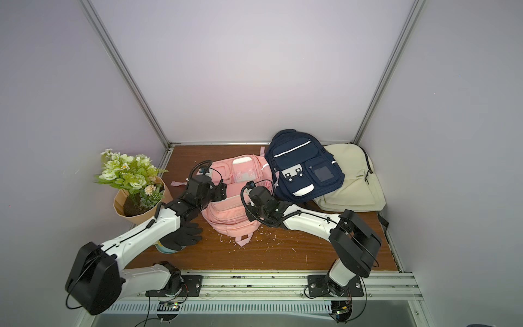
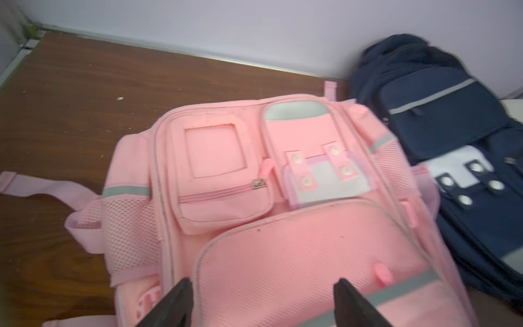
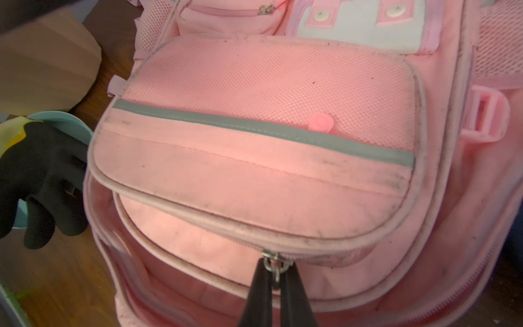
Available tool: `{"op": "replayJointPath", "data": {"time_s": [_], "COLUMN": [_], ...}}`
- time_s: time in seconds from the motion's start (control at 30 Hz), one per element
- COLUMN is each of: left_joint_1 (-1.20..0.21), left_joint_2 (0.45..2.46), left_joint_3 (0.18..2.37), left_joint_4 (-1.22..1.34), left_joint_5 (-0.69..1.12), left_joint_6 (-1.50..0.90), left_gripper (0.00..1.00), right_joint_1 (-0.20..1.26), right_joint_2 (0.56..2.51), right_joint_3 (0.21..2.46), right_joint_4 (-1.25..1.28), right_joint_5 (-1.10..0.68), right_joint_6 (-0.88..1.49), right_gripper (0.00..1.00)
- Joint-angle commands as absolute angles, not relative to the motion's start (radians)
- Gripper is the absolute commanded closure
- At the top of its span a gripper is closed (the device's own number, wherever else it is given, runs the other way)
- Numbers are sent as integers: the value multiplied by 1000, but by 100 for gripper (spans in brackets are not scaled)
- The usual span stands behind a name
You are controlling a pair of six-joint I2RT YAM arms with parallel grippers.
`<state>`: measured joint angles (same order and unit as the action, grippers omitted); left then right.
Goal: Zip up the backpack
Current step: Zip the zipper on the backpack.
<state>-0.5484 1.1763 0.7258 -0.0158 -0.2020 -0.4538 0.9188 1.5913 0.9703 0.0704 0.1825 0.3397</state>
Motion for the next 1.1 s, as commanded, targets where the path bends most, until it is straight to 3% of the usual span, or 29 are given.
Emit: {"op": "replayJointPath", "data": {"time_s": [0.0, 0.2, 0.53, 0.6, 0.87, 1.07], "left_joint_1": [-624, -672, -698, -701, -701, -701], "left_joint_2": [1138, 1085, 1238, 1271, 1329, 1258], "left_joint_3": [636, 481, 525, 545, 572, 515], "left_joint_4": [108, 290, 307, 299, 257, 279], "left_joint_5": [-150, -92, -68, -71, -64, -123], "left_joint_6": [-340, -216, -123, -116, -97, -88], "left_gripper": [18, 16, 19, 27, 81, 90], "right_joint_1": [911, 902, 903, 902, 888, 799], "right_joint_2": [1557, 1532, 1536, 1534, 1531, 1494], "right_joint_3": [996, 981, 989, 989, 980, 943], "right_joint_4": [105, 119, 130, 130, 81, 18], "right_joint_5": [167, 142, 81, 75, 138, 181], "right_joint_6": [336, 356, 377, 381, 395, 402], "right_gripper": [100, 100, 100, 100, 100, 100]}}
